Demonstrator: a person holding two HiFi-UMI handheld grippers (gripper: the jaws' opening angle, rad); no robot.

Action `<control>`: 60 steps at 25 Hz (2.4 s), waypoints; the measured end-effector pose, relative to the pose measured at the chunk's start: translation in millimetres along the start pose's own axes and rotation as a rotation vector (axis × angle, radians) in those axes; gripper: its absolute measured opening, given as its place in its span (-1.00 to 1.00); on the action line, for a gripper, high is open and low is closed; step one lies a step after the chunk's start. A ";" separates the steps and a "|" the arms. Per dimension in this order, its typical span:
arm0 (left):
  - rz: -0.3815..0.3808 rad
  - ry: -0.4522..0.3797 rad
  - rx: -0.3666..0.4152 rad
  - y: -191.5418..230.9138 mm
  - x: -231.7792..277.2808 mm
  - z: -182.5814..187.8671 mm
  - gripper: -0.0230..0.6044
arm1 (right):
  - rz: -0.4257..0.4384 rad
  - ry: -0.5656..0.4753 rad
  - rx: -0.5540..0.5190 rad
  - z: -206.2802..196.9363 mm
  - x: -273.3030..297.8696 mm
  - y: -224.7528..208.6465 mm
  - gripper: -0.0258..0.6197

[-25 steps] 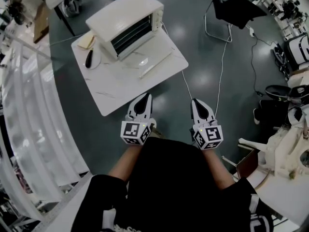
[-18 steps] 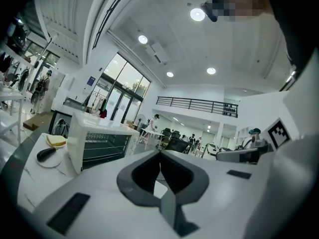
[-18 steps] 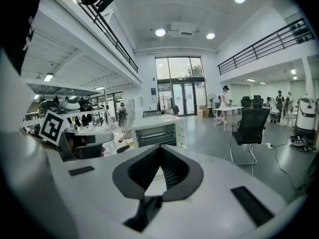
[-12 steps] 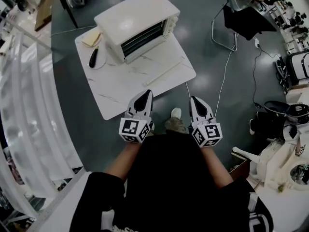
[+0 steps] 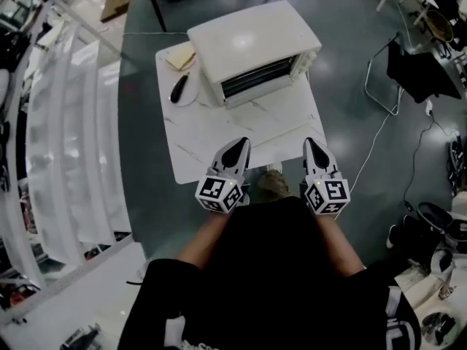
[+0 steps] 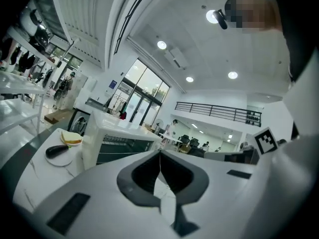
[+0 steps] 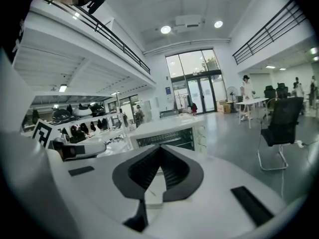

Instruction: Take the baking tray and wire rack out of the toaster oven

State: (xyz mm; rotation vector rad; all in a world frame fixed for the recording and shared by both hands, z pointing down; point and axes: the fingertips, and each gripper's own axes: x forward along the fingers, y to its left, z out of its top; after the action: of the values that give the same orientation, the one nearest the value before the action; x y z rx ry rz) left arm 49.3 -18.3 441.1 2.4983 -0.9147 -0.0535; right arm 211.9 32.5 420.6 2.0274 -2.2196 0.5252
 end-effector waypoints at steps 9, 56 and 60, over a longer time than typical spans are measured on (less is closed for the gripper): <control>0.230 0.020 -0.095 35.9 81.5 -0.1 -0.86 | 0.245 0.050 0.057 36.2 99.5 -50.7 -0.85; 0.554 -0.319 -0.883 252.1 253.0 -120.1 -0.37 | 0.290 0.240 0.935 -123.4 405.4 -135.5 -0.39; 0.556 -0.361 -0.923 263.4 261.5 -116.7 -0.37 | 0.275 0.226 0.968 -119.8 420.7 -141.8 -0.39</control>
State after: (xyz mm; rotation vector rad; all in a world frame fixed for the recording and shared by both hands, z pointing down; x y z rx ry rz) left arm 117.1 -305.7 694.5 1.3592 -1.3118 -0.6057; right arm 283.0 -338.1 683.2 1.7679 -2.3185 2.0584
